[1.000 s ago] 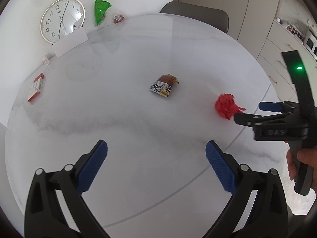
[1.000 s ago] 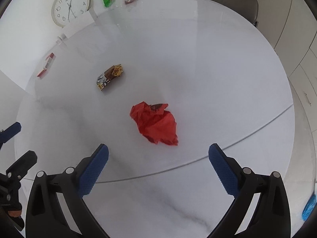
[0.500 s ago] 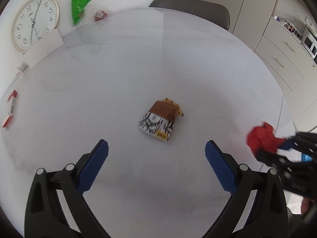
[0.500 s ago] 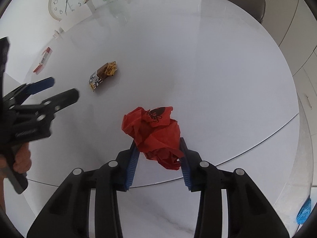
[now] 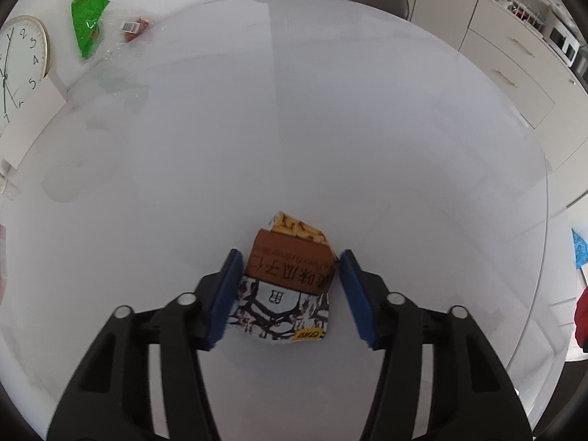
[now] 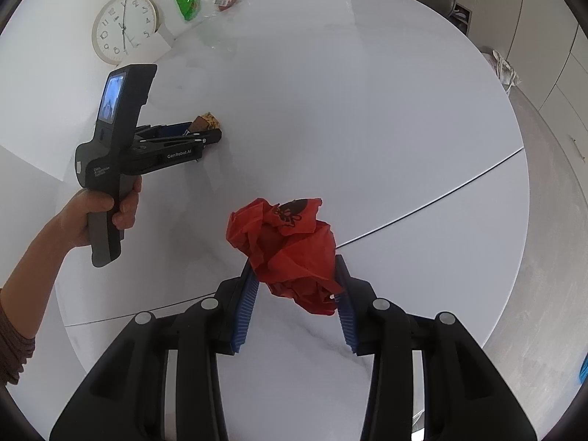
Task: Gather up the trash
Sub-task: 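Grasp the red paper with the right tool while the left tool grasps the brown snack wrapper, then carry both items over the white bin and open the left tool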
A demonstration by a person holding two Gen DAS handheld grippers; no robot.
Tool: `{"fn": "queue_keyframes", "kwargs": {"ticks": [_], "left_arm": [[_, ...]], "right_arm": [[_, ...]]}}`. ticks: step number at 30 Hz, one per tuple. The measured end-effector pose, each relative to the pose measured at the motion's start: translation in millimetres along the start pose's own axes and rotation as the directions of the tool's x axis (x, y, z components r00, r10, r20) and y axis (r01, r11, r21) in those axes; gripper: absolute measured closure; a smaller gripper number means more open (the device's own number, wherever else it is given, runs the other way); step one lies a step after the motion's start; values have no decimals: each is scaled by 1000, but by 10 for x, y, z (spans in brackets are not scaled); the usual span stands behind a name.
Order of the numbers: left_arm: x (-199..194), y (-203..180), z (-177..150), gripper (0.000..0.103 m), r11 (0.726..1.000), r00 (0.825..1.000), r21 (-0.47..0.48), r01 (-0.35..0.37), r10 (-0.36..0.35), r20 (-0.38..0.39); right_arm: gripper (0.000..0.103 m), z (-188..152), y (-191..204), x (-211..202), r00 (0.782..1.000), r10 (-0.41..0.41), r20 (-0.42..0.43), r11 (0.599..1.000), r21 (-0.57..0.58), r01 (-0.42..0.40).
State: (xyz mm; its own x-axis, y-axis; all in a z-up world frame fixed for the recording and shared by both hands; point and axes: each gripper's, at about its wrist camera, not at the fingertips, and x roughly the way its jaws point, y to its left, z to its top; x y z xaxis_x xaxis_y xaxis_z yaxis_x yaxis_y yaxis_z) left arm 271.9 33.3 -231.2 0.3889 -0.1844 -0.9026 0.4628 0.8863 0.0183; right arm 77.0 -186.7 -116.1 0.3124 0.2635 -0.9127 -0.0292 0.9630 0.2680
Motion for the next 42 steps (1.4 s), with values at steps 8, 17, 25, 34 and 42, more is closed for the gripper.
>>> {"fn": "queue_keyframes", "kwargs": {"ticks": [8, 17, 25, 34, 42], "left_arm": [[-134, -81, -97, 76, 1000, 1000, -19, 15, -16, -5], [-999, -560, -542, 76, 999, 999, -40, 26, -24, 33], [-1698, -1362, -1209, 76, 993, 993, -10, 118, -118, 8], [-1936, -2409, -1789, 76, 952, 964, 160, 262, -252, -80], [-1551, -3244, -2176, 76, 863, 917, 328, 385, -316, -245]], "right_arm": [[62, -120, -20, -47, 1000, 7, 9, 1000, 19, -7], [62, -503, 1, -396, 999, -2, 41, 1000, 9, 2], [61, -1210, -137, -874, 997, -20, 77, 999, 50, 16], [61, -2012, -586, -1201, 994, -71, 79, 985, 163, 58], [61, -2477, -1188, -1275, 991, -129, 34, 965, 236, 118]]}}
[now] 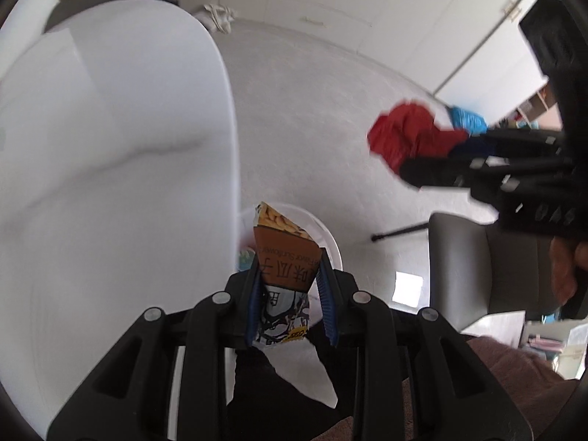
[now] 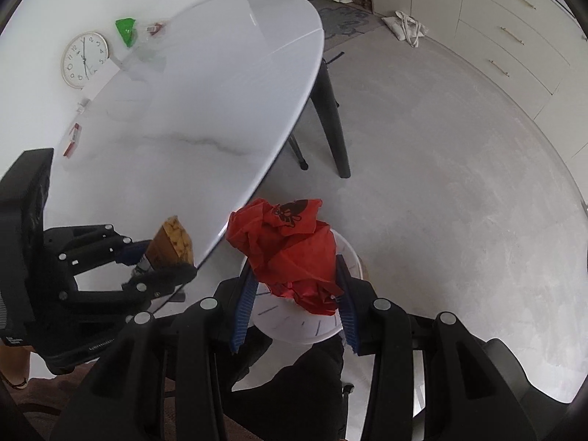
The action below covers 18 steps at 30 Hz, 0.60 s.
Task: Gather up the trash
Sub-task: 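Carry both items over the white bin and open the left tool, then open the right tool over the bin to drop the red paper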
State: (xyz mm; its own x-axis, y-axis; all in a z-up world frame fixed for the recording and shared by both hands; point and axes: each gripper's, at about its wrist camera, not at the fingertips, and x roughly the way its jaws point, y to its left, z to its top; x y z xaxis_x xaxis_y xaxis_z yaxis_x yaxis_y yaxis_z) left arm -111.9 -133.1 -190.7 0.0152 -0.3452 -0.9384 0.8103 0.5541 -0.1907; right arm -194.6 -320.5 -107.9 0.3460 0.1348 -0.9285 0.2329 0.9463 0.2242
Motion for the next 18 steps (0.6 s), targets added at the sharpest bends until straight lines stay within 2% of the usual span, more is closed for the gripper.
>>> {"fn": "queue_keyframes", "kwargs": {"ticks": [4, 6, 9, 14, 18], "left_arm": [[312, -182, 18, 75, 999, 998, 45, 23, -21, -60], [421, -212, 40, 74, 999, 997, 35, 28, -26, -76], [506, -251, 76, 67, 999, 995, 21, 31, -29, -92], [446, -382, 72, 45, 1000, 998, 25, 8, -6, -65], [336, -439, 87, 34, 1000, 999, 26, -9, 10, -40]], "right_arm": [[61, -70, -229, 47, 1000, -5, -16, 1000, 8, 5], [61, -75, -284, 70, 1000, 1, -23, 1000, 9, -1], [61, -104, -372, 92, 999, 4, -31, 1000, -1, -4], [61, -101, -467, 131, 999, 12, -44, 1000, -12, -12], [61, -90, -526, 141, 999, 20, -45, 1000, -17, -20]]}}
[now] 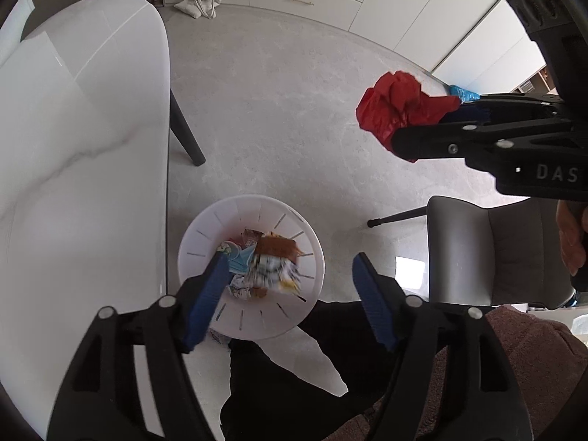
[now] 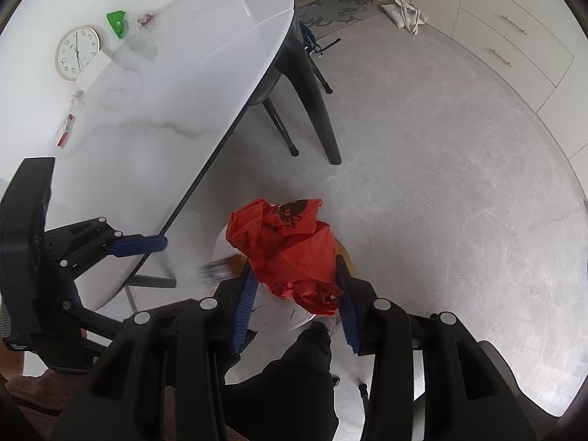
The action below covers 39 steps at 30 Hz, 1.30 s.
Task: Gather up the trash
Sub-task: 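Open the right tool over the bin to drop the red paper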
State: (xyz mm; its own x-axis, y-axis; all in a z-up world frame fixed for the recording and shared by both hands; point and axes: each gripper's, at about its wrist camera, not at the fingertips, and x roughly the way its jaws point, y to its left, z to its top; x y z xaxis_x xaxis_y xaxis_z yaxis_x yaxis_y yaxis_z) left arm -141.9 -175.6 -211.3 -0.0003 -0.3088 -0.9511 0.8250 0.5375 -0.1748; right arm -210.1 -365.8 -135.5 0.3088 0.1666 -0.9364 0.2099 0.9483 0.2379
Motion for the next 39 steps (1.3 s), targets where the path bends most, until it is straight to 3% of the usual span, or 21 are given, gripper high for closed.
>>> {"fn": "queue_keyframes", "kwargs": {"ticks": [12, 17, 25, 27, 29, 31, 35, 39], "left_arm": [[-81, -4, 0, 20, 999, 999, -23, -39, 39, 14], [-259, 84, -32, 12, 995, 995, -69, -72, 76, 62], [-587, 328, -158, 8, 970, 978, -189, -155, 178, 110], [-621, 415, -212, 8, 961, 975, -219, -170, 197, 106], [-624, 496, -259, 8, 952, 974, -248, -178, 207, 96], [-636, 565, -287, 8, 944, 972, -270, -188, 218, 84], [-628, 658, -350, 8, 932, 968, -296, -210, 241, 74], [-669, 723, -347, 8, 920, 965, -329, -215, 252, 75]], "right_arm": [[61, 17, 48, 29, 1000, 19, 1, 1000, -15, -19], [60, 8, 53, 106, 1000, 29, -9, 999, -21, -29], [59, -81, 270, 750, 993, 56, -103, 990, -123, -68], [51, -117, 335, 966, 990, 56, -131, 986, -146, -75], [31, -162, 391, 1214, 986, 46, -158, 984, -163, -72], [20, -199, 437, 1424, 983, 24, -181, 982, -181, -57], [15, -260, 484, 1677, 972, 3, -234, 982, -184, -47], [13, -233, 480, 1616, 973, -13, -230, 985, -173, -27]]}}
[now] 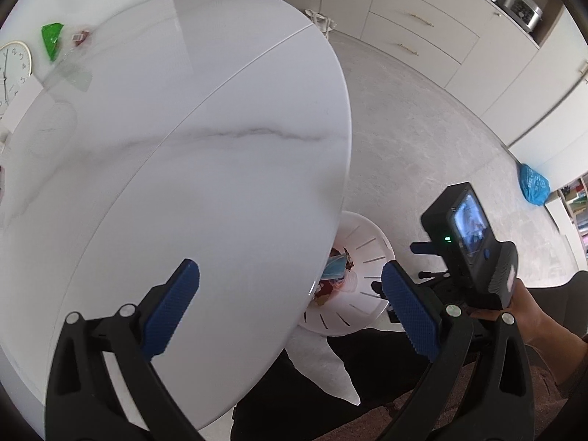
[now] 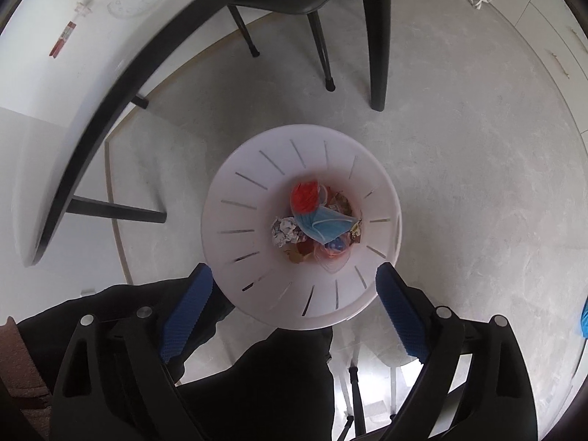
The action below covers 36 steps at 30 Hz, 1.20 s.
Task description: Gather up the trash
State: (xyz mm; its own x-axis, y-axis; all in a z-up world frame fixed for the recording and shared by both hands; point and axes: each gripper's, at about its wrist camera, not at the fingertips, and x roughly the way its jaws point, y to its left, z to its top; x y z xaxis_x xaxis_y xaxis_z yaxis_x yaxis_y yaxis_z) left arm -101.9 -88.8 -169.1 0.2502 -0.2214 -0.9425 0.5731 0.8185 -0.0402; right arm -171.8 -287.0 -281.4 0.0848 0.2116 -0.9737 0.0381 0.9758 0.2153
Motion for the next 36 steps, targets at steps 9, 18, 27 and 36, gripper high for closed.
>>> {"fn": "queue_keyframes", "kwargs": {"ticks": [9, 18, 27, 36], "left_arm": [[-478, 195, 215, 8, 988, 979, -101, -121, 135, 151], [-1387, 688, 673, 8, 946, 898, -243, -212, 287, 333], [-2513, 1447, 1051, 8, 849, 744, -468, -243, 473, 472], [-2936, 1721, 1139, 8, 807, 732, -556, -201, 501, 463]], "right_arm": [[8, 318, 245, -1271, 974, -34, 225, 999, -5, 36], [2, 1118, 1081, -2576, 876, -4, 483, 995, -83, 51], [2, 1774, 1819, -3675, 719, 53, 693, 987, -147, 69], [2, 1804, 2207, -4183, 632, 26, 775, 971, -170, 169]]}}
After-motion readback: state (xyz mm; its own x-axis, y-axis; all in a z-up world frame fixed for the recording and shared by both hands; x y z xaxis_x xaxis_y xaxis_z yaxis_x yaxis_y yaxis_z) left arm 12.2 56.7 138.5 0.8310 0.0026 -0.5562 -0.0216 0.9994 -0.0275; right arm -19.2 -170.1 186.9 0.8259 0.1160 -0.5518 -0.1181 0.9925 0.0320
